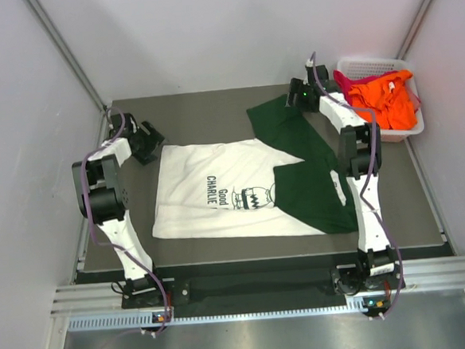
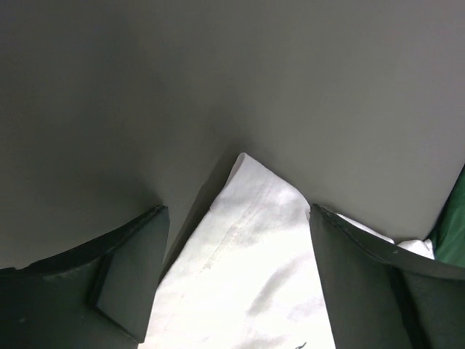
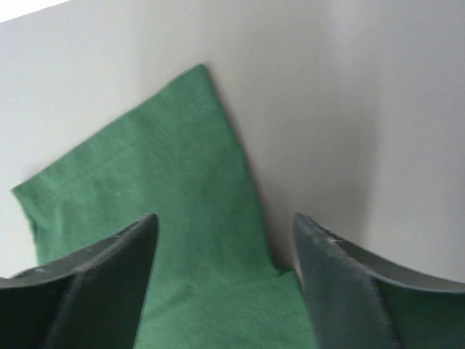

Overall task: Fold and stack the t-shirts
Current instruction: Fold the tshirt

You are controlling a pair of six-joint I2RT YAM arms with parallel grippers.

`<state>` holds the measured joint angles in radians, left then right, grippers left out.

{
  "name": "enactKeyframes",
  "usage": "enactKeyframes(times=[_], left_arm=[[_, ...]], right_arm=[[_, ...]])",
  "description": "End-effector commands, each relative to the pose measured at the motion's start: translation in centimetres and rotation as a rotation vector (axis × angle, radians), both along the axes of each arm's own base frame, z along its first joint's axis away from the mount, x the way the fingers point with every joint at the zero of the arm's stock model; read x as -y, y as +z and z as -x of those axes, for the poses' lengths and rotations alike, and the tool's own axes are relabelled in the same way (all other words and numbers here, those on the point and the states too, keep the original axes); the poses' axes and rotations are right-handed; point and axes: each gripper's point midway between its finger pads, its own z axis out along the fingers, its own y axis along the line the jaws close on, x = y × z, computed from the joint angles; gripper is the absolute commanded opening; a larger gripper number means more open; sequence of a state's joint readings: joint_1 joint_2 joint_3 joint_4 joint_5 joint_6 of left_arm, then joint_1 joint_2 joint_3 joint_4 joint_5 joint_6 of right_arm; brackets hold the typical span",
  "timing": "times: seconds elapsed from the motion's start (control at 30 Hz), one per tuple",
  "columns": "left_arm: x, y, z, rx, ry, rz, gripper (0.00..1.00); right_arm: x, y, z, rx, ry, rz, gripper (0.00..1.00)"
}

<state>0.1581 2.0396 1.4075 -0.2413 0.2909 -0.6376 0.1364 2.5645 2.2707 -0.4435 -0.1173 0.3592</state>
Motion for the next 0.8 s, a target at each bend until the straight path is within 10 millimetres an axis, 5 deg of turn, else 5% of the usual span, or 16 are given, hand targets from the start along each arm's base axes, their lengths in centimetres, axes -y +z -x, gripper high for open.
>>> enactKeyframes(times=[0.0, 0.17, 0.4, 0.67, 0.77], left_arm=[[-0.2, -0.7, -0.6, -0.005, -0.039, -0.030, 0.81], [-0.2, -1.2, -0.7, -0.022, -0.057, -0.037, 0.77], [0.0, -2.3, -0.7, -0.046, -0.069, -0.023, 0.74], [0.6, -3.2, -1.5, -0.060, -0.089, 0.005, 0.70], [0.9, -3.6, -1.7, -0.072, -0.098, 0.022, 0.59]], right_arm=[[-1.5, 1.2, -0.8, 0.027, 0.032, -0.071, 0.72], [-1.8, 0.5, -0.9, 0.019, 0.041, -0.099, 0.60], [-1.0, 0.0, -0.8, 0.002, 0.033, -0.108, 0.10], [-0.7, 0.2, -0.8, 0.008, 0.029, -0.090, 0.00], [-0.7, 0.2, -0.6, 0.010, 0.028, -0.089, 0.00]])
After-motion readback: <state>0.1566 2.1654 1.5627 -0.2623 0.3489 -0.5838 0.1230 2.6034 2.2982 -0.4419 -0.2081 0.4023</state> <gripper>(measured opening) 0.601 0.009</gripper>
